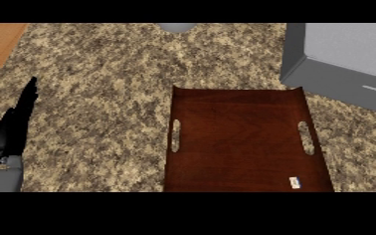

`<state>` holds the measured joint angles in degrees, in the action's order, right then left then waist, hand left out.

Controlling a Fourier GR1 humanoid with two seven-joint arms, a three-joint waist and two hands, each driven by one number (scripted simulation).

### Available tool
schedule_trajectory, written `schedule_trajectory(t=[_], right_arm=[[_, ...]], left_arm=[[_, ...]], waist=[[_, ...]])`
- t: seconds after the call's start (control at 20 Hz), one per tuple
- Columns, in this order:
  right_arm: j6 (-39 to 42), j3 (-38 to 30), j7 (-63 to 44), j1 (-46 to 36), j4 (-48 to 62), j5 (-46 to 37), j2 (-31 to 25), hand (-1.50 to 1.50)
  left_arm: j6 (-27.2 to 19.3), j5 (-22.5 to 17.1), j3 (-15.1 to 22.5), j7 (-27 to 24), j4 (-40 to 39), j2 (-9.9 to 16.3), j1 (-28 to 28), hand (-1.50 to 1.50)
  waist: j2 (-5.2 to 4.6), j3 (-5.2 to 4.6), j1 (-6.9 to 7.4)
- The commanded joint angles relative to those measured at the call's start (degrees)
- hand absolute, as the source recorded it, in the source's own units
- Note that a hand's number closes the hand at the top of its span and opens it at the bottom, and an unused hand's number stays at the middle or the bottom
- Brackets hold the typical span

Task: Pick the can from the tray and place it in the cardboard box

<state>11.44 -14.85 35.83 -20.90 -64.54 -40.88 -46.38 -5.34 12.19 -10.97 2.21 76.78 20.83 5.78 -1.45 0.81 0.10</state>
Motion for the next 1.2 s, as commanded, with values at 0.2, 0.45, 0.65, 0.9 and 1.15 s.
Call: schedule_trajectory(t=[0.2, 0.45, 0.65, 0.9, 1.15], right_arm=[[2.3, -10.0, 23.6, -6.3, 17.0, 9.1, -10.4, 1.50], [7.0, -7.6, 27.8, -11.1, 25.4, 10.3, -12.3, 1.50], [10.7, -5.0, 25.4, -16.7, 30.2, 11.7, -11.5, 1.50], [11.9, -1.8, 18.7, -25.1, 35.4, 11.2, -9.6, 1.50], [13.3, 1.5, 15.4, -31.2, 39.8, 10.7, -4.3, 1.50]], left_arm=[[0.4, 1.0, 1.8, -0.2, 0.5, -0.6, 0.9, 0.00], [1.0, 1.5, 3.3, 1.0, 1.0, -1.1, 3.1, 0.00], [1.1, 1.4, 2.8, 0.9, -0.5, -0.8, 4.2, 0.00], [-0.9, 3.6, 5.6, 0.4, -0.9, -3.9, 4.4, 0.00], [1.5, 1.7, 2.6, -0.2, -3.3, -0.5, 6.7, 0.00]], waist=[[-0.16, -0.20, 2.93], [-0.31, -0.28, 4.77], [-0.29, -0.49, 5.10], [-0.62, -0.57, 6.12], [-0.38, -0.65, 5.17]])
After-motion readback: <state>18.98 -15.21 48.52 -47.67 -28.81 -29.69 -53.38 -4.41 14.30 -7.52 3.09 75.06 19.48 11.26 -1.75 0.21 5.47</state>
